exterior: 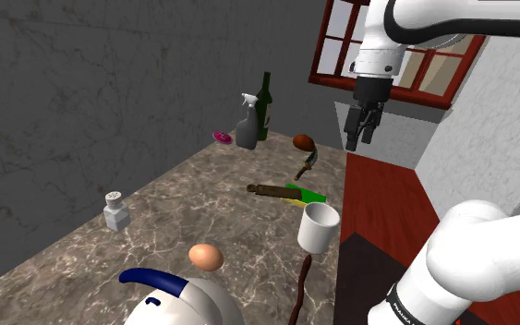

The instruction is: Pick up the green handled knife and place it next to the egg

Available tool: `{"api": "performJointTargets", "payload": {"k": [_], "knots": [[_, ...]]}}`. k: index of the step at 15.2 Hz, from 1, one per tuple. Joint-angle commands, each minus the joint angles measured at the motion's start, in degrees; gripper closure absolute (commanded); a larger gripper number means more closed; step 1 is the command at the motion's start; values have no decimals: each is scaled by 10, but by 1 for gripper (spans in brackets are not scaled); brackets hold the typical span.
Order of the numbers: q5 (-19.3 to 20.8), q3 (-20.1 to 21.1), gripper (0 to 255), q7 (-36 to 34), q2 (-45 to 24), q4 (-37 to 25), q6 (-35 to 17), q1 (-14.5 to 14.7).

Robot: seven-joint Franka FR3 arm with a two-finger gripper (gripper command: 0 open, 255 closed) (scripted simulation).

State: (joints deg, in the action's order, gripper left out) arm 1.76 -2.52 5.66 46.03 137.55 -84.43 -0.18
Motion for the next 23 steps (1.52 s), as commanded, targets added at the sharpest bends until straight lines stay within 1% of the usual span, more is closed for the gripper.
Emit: {"api": "performJointTargets", "payload": {"k": [1, 7, 13, 18, 23], "knots": [[0, 0, 0, 0, 0, 0, 0, 0], [-25, -34, 0, -47, -111, -17, -102, -32], [-62, -72, 0, -80, -225, -52, -190, -57], [-106, -106, 0, -96, -321, -92, -249, -74], [-166, -138, 0, -101, -417, -140, -295, -91]]}}
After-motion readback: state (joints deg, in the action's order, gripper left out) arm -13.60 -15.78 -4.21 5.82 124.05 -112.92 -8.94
